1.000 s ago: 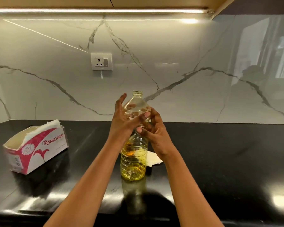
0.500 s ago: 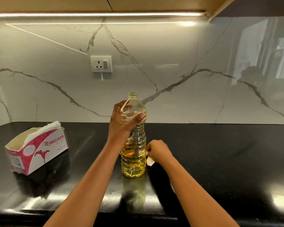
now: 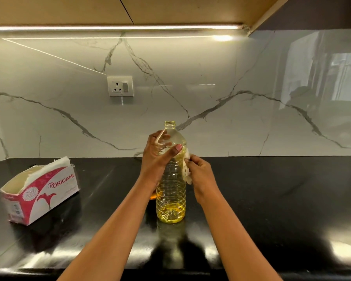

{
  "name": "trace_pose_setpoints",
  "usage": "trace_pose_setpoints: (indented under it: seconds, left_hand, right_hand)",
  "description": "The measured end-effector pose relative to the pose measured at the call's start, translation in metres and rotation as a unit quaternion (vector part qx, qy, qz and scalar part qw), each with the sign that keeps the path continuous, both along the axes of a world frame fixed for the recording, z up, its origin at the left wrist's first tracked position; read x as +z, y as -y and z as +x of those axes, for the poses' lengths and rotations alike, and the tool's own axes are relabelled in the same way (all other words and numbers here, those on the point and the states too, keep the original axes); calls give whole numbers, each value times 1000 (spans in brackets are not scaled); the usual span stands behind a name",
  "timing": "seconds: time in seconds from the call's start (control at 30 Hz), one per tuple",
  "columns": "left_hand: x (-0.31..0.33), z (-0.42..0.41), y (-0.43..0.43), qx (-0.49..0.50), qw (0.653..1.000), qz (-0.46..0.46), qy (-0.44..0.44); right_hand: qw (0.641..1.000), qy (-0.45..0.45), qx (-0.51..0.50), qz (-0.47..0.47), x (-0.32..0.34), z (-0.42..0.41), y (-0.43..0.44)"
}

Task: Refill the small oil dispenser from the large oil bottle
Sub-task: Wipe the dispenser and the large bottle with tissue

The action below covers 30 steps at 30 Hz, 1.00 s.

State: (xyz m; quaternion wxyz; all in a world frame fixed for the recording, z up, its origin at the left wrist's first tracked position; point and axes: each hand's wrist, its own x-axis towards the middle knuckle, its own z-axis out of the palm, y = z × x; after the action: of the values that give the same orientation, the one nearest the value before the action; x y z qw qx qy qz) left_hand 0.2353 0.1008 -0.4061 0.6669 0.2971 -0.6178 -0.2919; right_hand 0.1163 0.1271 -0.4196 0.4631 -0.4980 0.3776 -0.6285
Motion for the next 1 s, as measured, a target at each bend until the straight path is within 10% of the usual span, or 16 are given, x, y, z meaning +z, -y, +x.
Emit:
trace_pose_setpoints:
  seconds: [0.73, 1.0]
  left_hand:
    - [-3, -17, 13, -84, 996, 25, 18]
    - [29, 6, 22, -92, 974, 31, 206]
  right_hand:
    - [999, -49, -18, -12, 31, -9, 9]
    - [986, -69, -116, -101, 21, -15, 8]
